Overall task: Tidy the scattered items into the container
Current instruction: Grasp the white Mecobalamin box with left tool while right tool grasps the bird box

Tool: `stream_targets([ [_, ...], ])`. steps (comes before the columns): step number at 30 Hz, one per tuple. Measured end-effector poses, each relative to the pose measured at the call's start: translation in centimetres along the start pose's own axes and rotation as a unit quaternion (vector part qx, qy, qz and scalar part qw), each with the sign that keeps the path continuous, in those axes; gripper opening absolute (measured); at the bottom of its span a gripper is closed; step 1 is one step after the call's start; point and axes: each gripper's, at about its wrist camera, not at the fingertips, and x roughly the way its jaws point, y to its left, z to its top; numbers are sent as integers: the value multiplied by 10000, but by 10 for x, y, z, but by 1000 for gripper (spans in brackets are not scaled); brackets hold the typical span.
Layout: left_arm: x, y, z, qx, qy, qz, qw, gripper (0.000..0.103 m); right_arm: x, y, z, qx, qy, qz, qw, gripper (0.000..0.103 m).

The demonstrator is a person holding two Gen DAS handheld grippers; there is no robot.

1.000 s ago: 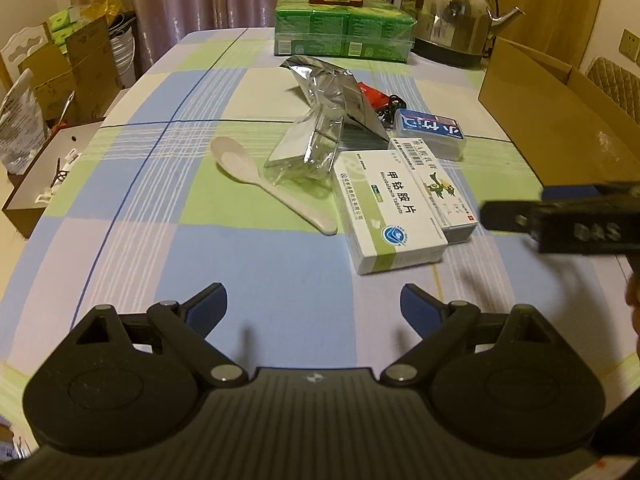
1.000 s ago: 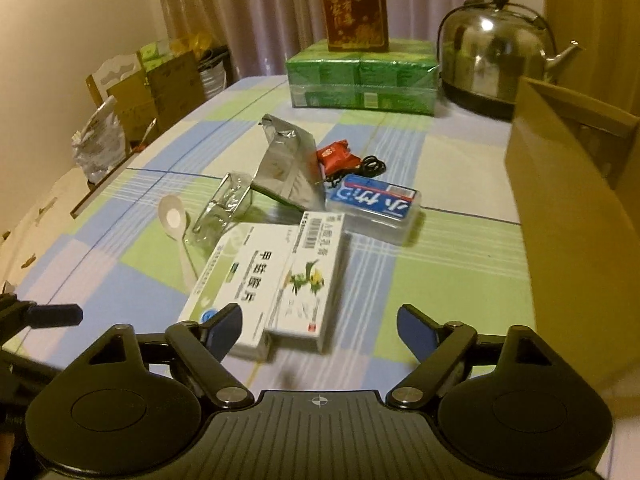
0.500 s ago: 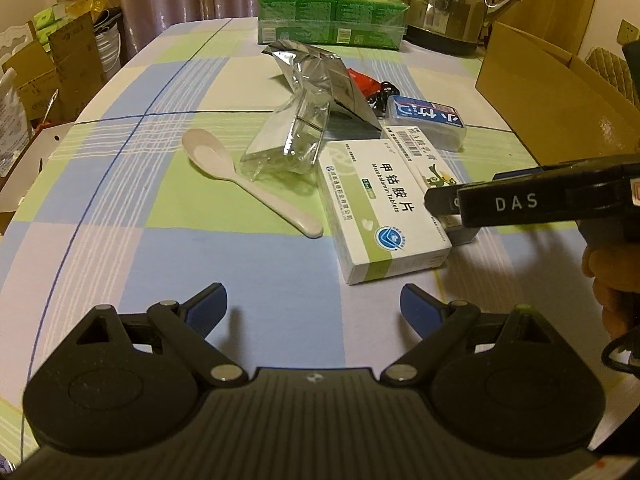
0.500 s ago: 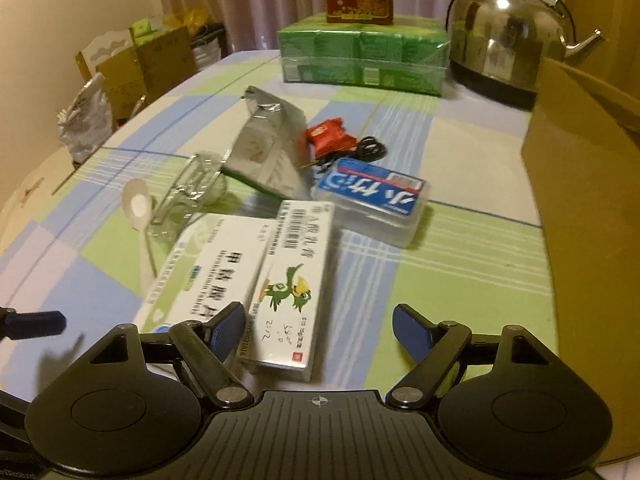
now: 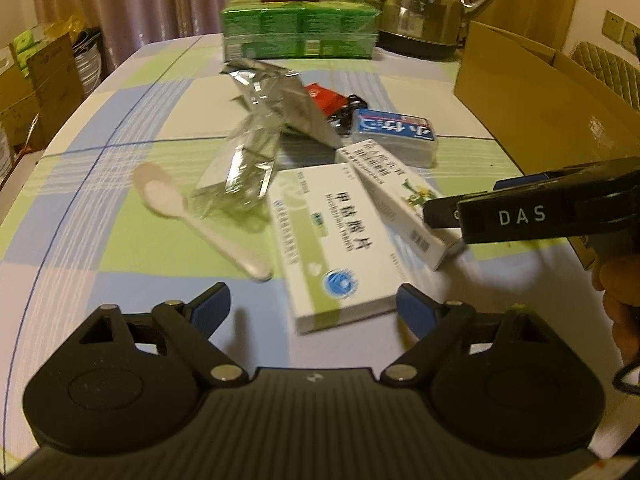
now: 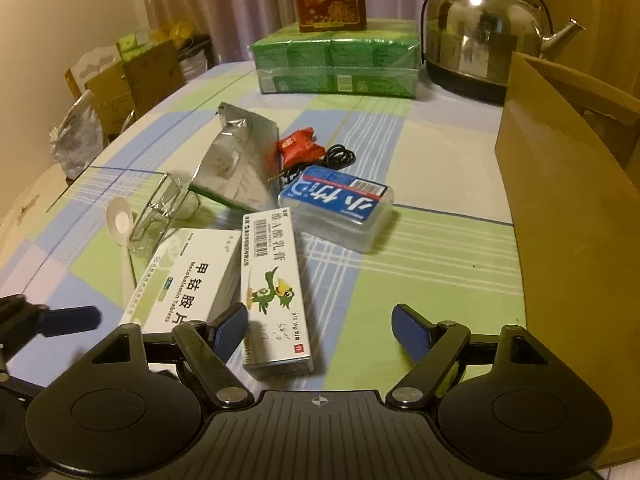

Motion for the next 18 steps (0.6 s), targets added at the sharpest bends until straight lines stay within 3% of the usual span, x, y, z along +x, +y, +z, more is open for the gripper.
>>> stream_targets([
  [12,21,-20,9,176,155,2,9997,82,-2,-7,-4,88,3,-18,10000,77],
  [15,23,-19,9,213,165,71,9996,73,-3,-5,-4,24,1,-14,10000,77],
  [18,17,-14,5,228,139,86,9996,71,-3,0,-3,-73,-7,31,10000,77],
])
